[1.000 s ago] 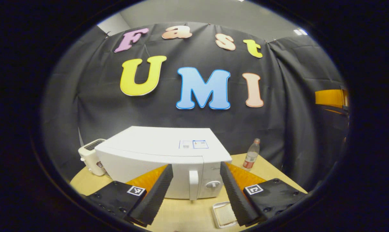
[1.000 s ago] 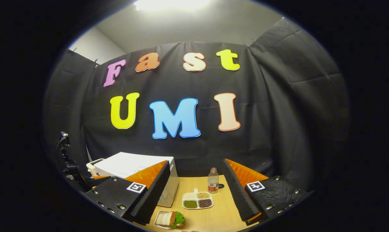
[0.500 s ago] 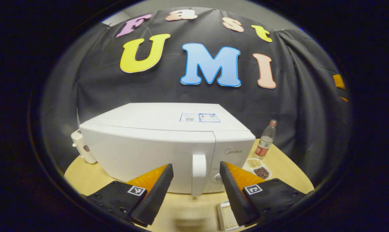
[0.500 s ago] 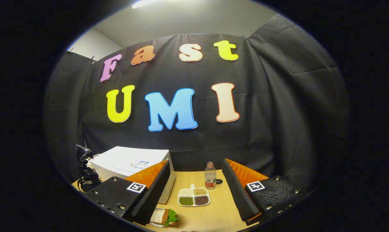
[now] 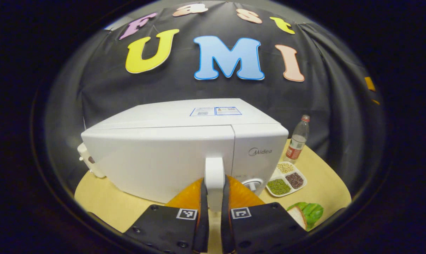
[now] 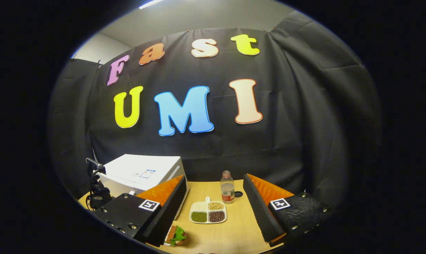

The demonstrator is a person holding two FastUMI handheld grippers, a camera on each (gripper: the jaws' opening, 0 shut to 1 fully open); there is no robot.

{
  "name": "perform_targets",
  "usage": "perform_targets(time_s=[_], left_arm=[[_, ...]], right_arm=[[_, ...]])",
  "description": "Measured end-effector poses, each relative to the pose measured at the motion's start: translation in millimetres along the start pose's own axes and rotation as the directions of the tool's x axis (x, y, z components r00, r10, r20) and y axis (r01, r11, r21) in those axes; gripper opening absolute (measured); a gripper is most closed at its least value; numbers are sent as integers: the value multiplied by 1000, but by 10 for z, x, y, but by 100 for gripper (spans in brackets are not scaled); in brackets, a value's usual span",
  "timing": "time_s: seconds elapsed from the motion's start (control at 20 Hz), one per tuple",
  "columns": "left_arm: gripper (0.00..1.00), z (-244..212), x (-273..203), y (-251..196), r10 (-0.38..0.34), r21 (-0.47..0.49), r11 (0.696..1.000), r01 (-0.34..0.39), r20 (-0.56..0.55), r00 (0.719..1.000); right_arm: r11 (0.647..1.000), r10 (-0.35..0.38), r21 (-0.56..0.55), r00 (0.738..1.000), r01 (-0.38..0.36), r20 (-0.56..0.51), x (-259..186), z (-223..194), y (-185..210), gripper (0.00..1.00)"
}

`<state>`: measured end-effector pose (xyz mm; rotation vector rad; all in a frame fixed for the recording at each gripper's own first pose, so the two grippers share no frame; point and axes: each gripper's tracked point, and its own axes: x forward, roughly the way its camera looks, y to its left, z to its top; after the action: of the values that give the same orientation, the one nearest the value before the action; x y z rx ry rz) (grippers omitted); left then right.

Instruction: Open the microwave oven with the left hand, put the food in, and close the microwave oven.

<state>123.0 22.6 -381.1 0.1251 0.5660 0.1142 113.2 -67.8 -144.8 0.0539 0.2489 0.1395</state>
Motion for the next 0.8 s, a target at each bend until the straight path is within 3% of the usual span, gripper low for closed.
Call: perform_targets(time_s=[0.05,0.15,0.8], left_arm=[[20,-11,5,-4,-3,3,1000,3,2,1000],[6,29,4,-15,-7,24,1000,7,-1,1000],[7,-14,-47,-35,-124,55,990,127,-55,991]], right_arm=[[1000,-3,-4,1000,3,9,-16,29,4,98],[1000,-8,-16,1000,8,29,-59,84,30,98],[998,-52,-34,998,53,18,-361,48,472,98]])
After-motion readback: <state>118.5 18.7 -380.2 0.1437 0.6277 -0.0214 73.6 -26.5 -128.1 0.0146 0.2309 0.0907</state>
